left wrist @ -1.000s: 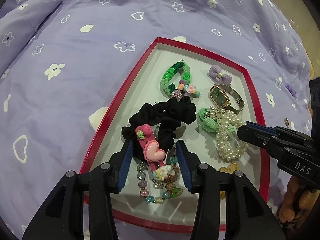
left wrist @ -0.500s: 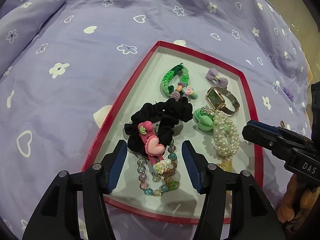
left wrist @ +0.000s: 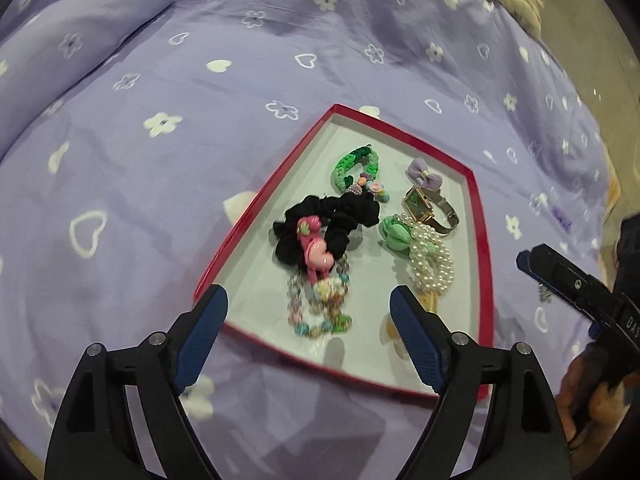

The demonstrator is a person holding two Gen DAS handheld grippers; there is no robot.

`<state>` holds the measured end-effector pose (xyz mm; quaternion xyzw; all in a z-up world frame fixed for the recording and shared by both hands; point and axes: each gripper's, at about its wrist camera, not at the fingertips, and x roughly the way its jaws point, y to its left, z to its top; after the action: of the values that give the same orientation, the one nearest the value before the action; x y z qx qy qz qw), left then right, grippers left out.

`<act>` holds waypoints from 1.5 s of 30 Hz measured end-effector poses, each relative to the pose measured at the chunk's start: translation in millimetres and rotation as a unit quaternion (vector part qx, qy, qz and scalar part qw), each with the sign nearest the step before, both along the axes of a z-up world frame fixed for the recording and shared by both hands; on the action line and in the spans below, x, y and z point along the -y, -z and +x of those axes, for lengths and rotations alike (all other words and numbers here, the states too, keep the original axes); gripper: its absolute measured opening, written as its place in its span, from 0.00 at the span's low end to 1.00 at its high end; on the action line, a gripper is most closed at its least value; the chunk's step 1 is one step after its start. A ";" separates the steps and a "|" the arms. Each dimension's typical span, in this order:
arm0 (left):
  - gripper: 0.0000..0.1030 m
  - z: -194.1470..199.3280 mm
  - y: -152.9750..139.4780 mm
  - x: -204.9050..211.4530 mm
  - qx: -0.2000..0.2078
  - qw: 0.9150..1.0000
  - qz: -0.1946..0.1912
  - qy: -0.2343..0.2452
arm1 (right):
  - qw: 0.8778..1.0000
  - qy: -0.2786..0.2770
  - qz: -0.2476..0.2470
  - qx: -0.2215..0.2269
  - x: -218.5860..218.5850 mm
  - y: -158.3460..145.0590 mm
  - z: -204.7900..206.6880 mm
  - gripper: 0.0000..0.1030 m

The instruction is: Organize jewelry

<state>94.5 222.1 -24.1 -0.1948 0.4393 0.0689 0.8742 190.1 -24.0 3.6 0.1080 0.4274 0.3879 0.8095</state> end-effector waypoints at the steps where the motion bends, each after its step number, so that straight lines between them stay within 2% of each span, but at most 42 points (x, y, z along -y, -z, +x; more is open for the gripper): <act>1: 0.83 -3.4 -0.7 0.2 0.003 1.000 -0.006 -0.004 | 1.000 0.002 0.006 0.000 2.7 -0.9 -1.9 0.68; 6: 0.87 -26.1 -7.0 3.5 0.025 0.999 -0.037 -0.016 | 0.999 0.012 0.042 0.005 17.7 -4.9 -18.2 0.76; 15: 0.92 -52.4 -16.4 9.7 0.035 0.998 -0.038 -0.037 | 0.998 0.016 0.062 -0.004 33.2 -8.7 -38.8 0.85; 19: 0.92 -63.2 -21.1 9.2 0.031 0.998 -0.028 -0.047 | 0.999 0.020 0.047 0.004 39.4 -12.1 -47.5 0.85; 25: 0.93 -78.2 -39.6 13.3 0.045 0.998 0.014 -0.049 | 0.999 0.021 0.012 0.031 44.9 -27.5 -57.9 0.86; 31: 0.95 -82.5 -62.7 20.9 0.064 0.996 0.054 -0.035 | 0.995 0.006 -0.025 0.093 39.4 -59.8 -70.9 0.91; 37: 1.00 -84.0 -93.0 30.5 0.098 0.984 0.142 -0.035 | 0.982 -0.011 -0.052 0.180 29.7 -98.9 -87.6 1.00; 39: 1.00 -84.3 -92.1 32.8 0.100 0.980 0.168 -0.041 | 0.978 -0.014 -0.060 0.200 26.4 -100.1 -93.2 1.00; 41: 1.00 -83.8 -85.0 33.4 0.096 0.979 0.177 -0.042 | 0.976 -0.008 -0.072 0.206 23.1 -92.3 -95.7 1.00; 45: 1.00 -86.1 -67.0 36.9 0.089 0.978 0.182 -0.045 | 0.981 -0.002 -0.076 0.180 21.4 -67.2 -96.1 1.00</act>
<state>8.4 185.2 42.9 -0.0576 0.3307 0.1694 0.9266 94.1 -45.4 70.7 -0.0258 0.3032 0.3692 0.8781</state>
